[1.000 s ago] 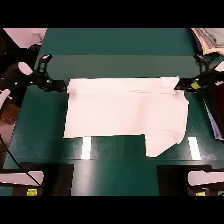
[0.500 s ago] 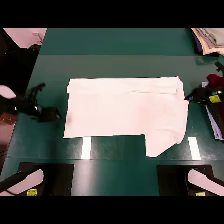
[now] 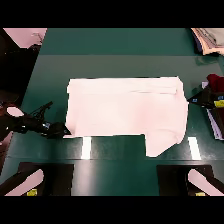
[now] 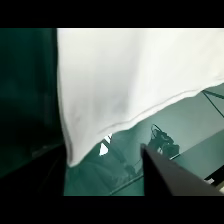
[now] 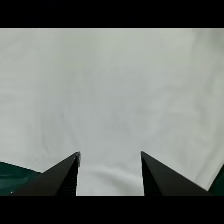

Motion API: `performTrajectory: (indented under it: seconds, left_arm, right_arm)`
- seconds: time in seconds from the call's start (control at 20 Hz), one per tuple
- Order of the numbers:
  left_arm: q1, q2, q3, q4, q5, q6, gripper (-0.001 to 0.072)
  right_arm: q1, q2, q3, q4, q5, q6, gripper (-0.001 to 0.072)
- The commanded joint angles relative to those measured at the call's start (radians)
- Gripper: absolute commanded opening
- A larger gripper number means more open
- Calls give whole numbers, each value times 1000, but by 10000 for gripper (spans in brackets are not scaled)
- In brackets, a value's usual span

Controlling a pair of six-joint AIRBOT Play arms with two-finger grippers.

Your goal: Fold the shirts.

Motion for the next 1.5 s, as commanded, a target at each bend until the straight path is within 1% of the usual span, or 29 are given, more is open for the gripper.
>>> performTrajectory:
  seconds: [0.0, 0.1, 0.15, 0.2, 0.3, 0.4, 0.45, 0.55, 0.75, 0.9, 1.1, 1.15, 1.2, 1.25, 1.3, 1.45]
  left_arm:
    - [-44, 3, -24, -45, 92, 8, 339]
    - [-80, 3, -23, -62, 134, -4, 149]
    - [-90, 3, -23, -72, 148, -4, 38]
    - [-89, 3, -23, -83, 151, -4, 23]
    - [-89, 4, -2, -75, 145, -10, 22]
    - [-89, 4, 31, -72, 130, -10, 22]
    - [-89, 4, 48, -72, 124, -10, 22]
    - [-89, 4, 82, -72, 119, -10, 22]
    - [-89, 4, 112, -73, 121, -6, 22]
    - [-89, 4, 112, -73, 123, -2, 22]
    - [-89, 4, 112, -74, 123, -2, 22]
    - [-89, 4, 112, -74, 122, -2, 22]
    - [-89, 4, 112, -74, 121, -2, 22]
    - [-89, 4, 112, -72, 121, -2, 22]
    - [-89, 4, 112, -70, 120, -2, 22]
    - [-89, 4, 116, -31, 104, -4, 21]
  right_arm:
    - [-2, 27, -3, 3, 0, -2, 434]
    - [-2, 28, -3, -8, 15, -2, 434]
    - [-2, 28, -5, -24, 29, -2, 434]
    - [-2, 28, -5, -56, 47, 0, 434]
    - [-2, 33, -23, -158, 76, 33, 434]
    - [-2, 58, -108, -276, 74, 85, 434]
    - [-3, 69, -167, -309, 75, 95, 434]
    - [-19, 80, -289, -307, 77, 114, 434]
    - [-90, 80, -454, -241, 67, 113, 434]
    - [-114, 80, -507, -233, 65, 111, 434]
    - [-53, 80, -514, -233, 25, 111, 427]
    - [-34, 80, -514, -234, 19, 111, 324]
    - [-14, 80, -514, -235, 15, 111, 203]
    - [3, 81, -514, -238, 14, 111, 122]
    - [17, 83, -514, -245, 13, 109, 15]
    - [25, 146, -514, -279, -2, 107, 13]
